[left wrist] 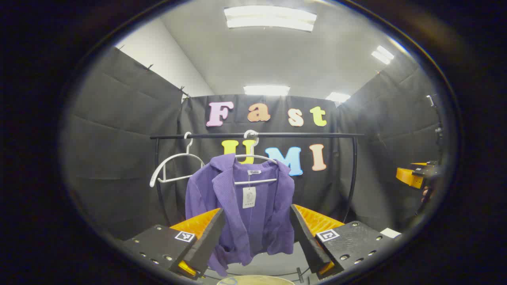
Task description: Grasp the clothes on the hanger with both hands and then place them into the laundry hamper below.
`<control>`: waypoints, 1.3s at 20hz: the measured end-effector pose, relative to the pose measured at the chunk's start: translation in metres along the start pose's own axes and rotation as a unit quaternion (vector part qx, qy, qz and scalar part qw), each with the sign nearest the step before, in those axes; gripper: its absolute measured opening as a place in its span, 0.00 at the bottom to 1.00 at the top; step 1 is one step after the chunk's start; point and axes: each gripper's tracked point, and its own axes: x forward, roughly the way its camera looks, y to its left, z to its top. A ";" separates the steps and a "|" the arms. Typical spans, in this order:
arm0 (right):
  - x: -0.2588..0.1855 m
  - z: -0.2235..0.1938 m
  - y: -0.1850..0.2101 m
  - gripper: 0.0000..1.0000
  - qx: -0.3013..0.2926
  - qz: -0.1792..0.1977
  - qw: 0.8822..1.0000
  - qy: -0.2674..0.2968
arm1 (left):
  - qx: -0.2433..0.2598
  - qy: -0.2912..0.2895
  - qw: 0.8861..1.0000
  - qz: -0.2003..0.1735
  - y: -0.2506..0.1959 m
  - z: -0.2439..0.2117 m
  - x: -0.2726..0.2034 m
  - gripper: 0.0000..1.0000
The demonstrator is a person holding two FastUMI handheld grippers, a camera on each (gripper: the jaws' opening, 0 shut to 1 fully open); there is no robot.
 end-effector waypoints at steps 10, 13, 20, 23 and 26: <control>-0.004 -0.004 0.016 0.96 -0.003 0.004 1.000 0.007 | -0.009 0.004 1.000 -0.007 0.006 -0.005 0.005 0.99; -0.004 -0.005 0.019 0.96 -0.005 0.004 1.000 0.008 | -0.012 0.004 1.000 -0.010 0.006 -0.008 0.009 0.99; -0.004 -0.004 0.034 0.96 -0.015 0.012 1.000 0.009 | -0.020 0.008 1.000 -0.005 0.014 -0.012 0.018 0.95; 0.003 0.004 0.056 0.96 -0.010 0.035 0.999 0.013 | -0.022 0.009 1.000 0.008 0.024 -0.013 0.025 0.99; 0.017 0.013 0.094 0.96 -0.026 0.073 0.997 0.014 | -0.035 0.017 0.999 0.019 0.031 -0.016 0.034 0.99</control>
